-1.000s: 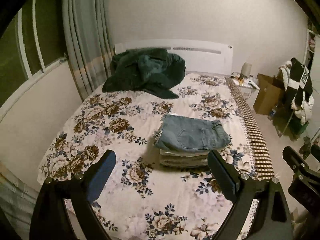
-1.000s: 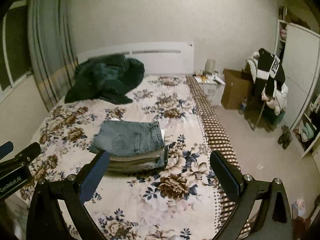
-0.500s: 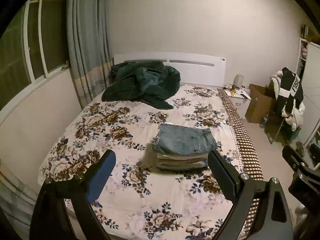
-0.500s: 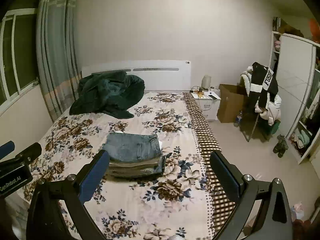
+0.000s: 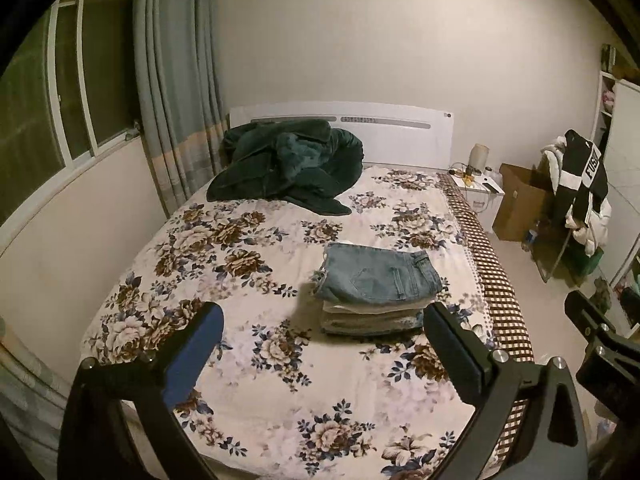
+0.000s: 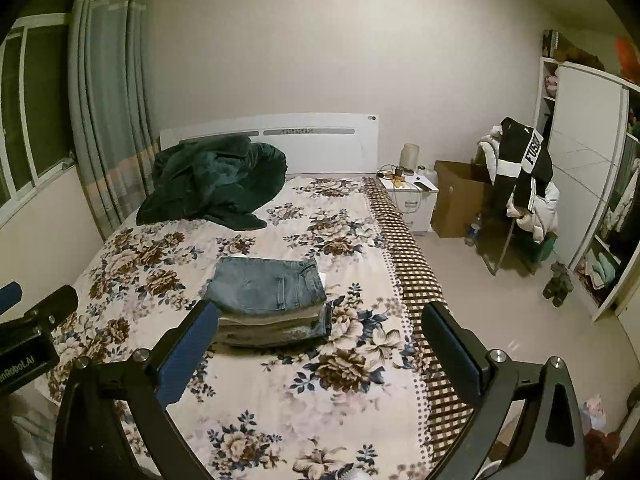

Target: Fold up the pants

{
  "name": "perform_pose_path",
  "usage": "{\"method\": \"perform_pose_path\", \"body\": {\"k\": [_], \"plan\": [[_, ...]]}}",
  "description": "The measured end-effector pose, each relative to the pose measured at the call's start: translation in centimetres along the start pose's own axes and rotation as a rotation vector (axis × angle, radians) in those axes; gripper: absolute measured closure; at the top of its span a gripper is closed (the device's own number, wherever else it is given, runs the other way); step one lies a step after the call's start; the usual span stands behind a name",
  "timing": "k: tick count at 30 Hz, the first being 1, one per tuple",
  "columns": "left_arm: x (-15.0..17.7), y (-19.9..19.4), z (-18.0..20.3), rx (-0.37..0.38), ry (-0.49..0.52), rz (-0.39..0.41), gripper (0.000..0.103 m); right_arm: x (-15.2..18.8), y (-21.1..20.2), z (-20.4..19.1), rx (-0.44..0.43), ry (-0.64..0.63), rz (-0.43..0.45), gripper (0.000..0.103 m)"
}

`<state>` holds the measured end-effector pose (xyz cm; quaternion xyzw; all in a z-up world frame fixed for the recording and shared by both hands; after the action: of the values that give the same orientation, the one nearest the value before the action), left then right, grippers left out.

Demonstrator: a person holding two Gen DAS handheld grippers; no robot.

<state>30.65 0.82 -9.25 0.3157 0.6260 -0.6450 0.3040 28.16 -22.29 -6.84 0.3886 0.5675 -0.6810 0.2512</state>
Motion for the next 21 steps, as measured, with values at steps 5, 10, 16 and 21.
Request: {"method": "perform_pose_path", "body": {"k": [5, 10, 16, 21], "plan": [[0.2, -0.12, -0.21, -0.001, 0.004, -0.002, 0.001, 0.03, -0.12, 0.04, -0.004, 0.002, -0.005, 0.0], [0.26, -0.31, -0.27, -0.006, 0.008, 0.003, 0.001, 0.08, -0.35, 0.01, -0.01, 0.005, -0.009, 0.0], [0.36, -0.42, -0.27, -0.007, 0.007, 0.002, 0.001, 0.21, -0.57, -0.28, -0.015, 0.004, -0.009, 0.0], [0.33, -0.46, -0.3, -0.008, 0.008, 0.003, 0.001, 0.32, -0.65, -0.41, -0.018, 0.002, -0.01, 0.0]]}}
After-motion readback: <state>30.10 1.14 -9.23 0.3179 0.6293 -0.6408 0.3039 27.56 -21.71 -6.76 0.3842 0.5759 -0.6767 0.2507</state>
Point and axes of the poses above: each gripper's, at about its wrist camera, not at the fingertips, and y roughly the way its jaws point, z to its right, x to its underside, the point moved 10 cm from there along y, roughly the way its jaws point, and after that the axes turned 2 degrees about x, right-handed, at the moved point
